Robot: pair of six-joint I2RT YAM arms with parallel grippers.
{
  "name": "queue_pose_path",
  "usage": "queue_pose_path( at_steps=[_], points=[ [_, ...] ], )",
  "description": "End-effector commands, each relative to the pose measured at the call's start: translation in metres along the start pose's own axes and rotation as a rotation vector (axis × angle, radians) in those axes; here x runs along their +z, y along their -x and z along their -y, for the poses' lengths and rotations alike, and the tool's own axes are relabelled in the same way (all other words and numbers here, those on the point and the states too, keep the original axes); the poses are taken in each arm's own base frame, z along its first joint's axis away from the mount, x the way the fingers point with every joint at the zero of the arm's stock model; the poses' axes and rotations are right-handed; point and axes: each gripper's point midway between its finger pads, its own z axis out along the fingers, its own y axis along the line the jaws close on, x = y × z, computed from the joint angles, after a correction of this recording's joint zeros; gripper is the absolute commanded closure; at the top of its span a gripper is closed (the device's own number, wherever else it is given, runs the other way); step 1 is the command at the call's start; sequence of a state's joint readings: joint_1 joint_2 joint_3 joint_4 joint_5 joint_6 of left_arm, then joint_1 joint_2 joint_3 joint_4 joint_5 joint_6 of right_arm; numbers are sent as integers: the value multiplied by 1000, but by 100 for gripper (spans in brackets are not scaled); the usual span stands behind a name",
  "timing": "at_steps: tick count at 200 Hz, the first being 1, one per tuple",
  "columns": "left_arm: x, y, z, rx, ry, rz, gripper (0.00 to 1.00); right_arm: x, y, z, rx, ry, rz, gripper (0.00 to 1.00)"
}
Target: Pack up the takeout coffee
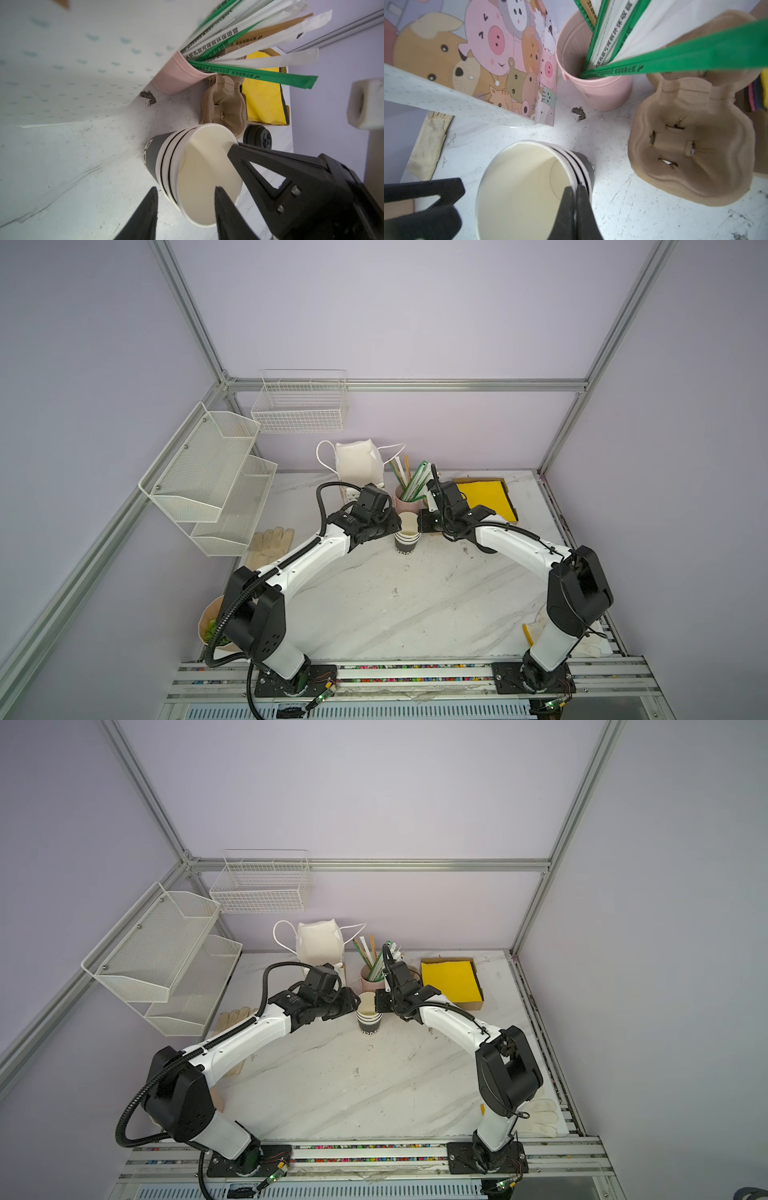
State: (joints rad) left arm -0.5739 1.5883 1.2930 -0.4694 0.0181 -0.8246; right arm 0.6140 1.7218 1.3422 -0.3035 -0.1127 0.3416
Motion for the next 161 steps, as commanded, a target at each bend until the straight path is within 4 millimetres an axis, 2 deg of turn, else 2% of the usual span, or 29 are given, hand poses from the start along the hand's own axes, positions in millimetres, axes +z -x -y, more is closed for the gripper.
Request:
queue_pose_path(
  at_steps=[1,65,101,122,161],
  points=[
    [-10,16,19,39,-18,37,60,-21,13,-12,-27,28,43,100],
    [-7,15,15,73,29,26,74,-22,8,-18,-50,42,31,100],
    [-10,19,18,87,30,34,74,-21,6,-20,-64,41,22,100],
    [-8,17,21,94,26,24,78,-22,6,-22,-67,41,24,100],
    [-6,14,23,111,31,11,77,-20,5,-20,-76,23,23,100]
  ],
)
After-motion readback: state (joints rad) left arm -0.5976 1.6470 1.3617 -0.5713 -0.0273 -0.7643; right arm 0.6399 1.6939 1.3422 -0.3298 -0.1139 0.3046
